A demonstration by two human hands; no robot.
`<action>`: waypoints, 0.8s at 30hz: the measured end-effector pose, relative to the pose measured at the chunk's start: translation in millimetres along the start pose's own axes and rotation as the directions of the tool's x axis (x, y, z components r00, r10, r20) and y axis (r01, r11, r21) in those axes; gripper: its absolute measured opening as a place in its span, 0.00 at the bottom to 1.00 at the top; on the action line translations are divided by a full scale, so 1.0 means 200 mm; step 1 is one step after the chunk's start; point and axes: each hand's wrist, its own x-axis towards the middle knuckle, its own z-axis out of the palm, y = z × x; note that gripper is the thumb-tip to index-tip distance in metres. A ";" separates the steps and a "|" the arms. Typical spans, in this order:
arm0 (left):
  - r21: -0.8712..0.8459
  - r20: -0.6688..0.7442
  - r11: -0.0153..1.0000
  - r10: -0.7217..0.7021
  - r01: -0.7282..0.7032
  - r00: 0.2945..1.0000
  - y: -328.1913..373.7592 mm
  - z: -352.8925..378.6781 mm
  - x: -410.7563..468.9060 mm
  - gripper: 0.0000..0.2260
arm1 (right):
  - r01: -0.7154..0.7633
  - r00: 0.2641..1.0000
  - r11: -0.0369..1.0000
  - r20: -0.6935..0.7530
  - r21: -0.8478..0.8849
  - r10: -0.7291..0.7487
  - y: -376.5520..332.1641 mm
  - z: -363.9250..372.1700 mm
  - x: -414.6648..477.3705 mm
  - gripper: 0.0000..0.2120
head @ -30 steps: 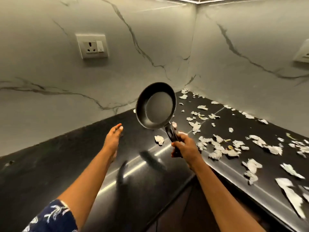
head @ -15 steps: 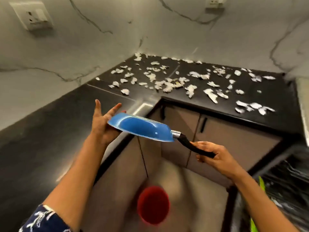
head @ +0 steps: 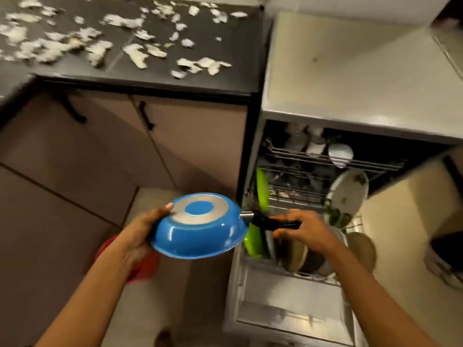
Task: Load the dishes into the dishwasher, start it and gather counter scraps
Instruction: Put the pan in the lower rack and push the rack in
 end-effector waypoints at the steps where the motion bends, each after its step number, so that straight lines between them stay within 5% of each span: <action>1: 0.042 -0.018 0.999 0.010 -0.009 1.000 -0.11 0.13 0.08 0.14 | -0.013 1.000 1.000 -0.001 -0.027 0.013 0.14 -0.09 -0.01 0.19; 10: 0.250 -0.092 0.966 0.085 -0.060 0.992 -0.62 1.08 0.69 0.11 | -0.074 0.995 0.932 0.030 -0.354 0.091 1.05 -0.76 0.15 0.21; 14: 0.390 -0.037 0.912 0.156 -0.130 0.987 -0.65 1.27 1.03 0.22 | -0.058 0.996 0.878 0.030 -0.476 0.082 1.33 -0.86 0.41 0.24; 19: 0.463 0.012 0.866 0.209 -0.191 0.978 -0.69 1.39 1.47 0.20 | -0.033 0.998 0.810 0.020 -0.586 0.055 1.62 -0.85 0.75 0.25; 24: 0.488 -0.005 0.841 0.271 -0.234 0.963 -0.86 1.45 1.83 0.48 | -0.015 0.993 0.692 0.068 -0.722 0.092 1.86 -0.83 1.05 0.26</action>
